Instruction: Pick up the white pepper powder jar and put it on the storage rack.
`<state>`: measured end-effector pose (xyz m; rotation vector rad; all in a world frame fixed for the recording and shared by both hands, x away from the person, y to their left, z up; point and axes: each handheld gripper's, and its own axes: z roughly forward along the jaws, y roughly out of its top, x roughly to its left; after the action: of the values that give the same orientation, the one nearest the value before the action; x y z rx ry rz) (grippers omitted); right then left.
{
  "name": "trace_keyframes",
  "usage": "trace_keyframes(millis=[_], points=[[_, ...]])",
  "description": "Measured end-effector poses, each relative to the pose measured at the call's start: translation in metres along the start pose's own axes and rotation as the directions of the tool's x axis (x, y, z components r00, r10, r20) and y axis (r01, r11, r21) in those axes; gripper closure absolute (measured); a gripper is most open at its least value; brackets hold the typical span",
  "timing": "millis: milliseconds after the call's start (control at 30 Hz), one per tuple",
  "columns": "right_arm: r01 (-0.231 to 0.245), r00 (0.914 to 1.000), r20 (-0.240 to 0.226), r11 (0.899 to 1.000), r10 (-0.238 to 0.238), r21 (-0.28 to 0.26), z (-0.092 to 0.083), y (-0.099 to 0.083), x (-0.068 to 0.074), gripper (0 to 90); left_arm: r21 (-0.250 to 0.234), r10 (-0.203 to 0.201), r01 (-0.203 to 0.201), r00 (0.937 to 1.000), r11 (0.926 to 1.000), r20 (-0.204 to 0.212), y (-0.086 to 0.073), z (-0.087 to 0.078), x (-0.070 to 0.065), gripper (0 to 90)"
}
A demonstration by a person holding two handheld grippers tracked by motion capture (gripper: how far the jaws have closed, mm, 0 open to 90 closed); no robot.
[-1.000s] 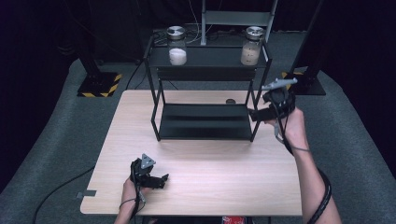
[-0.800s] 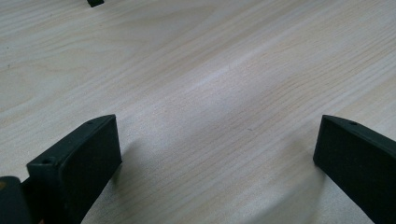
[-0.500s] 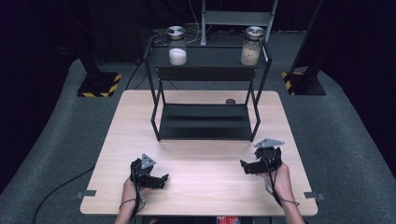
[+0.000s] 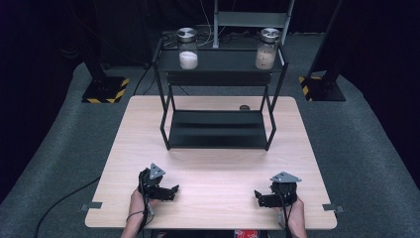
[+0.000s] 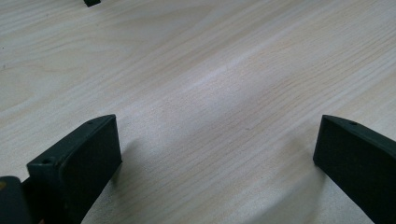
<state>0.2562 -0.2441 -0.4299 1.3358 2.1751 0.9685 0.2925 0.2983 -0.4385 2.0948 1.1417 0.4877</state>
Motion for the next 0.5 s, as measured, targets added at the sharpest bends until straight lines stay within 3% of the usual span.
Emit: trace_keyframes(millis=[200,500], points=[[0.012,0.9999,0.005,1.0,-0.012,-0.021,0.0,-0.007,0.002,0.0,0.0,0.0,0.0,1.0,1.0,0.0,0.0,0.0,0.0,0.2],[-0.039,0.9993,-0.003,0.997,0.038,-0.068,-0.002,-0.016,-0.004,0.0,-0.002,0.003,-0.003,1.0,1.0,-0.002,0.0,0.0,-0.001,0.2]])
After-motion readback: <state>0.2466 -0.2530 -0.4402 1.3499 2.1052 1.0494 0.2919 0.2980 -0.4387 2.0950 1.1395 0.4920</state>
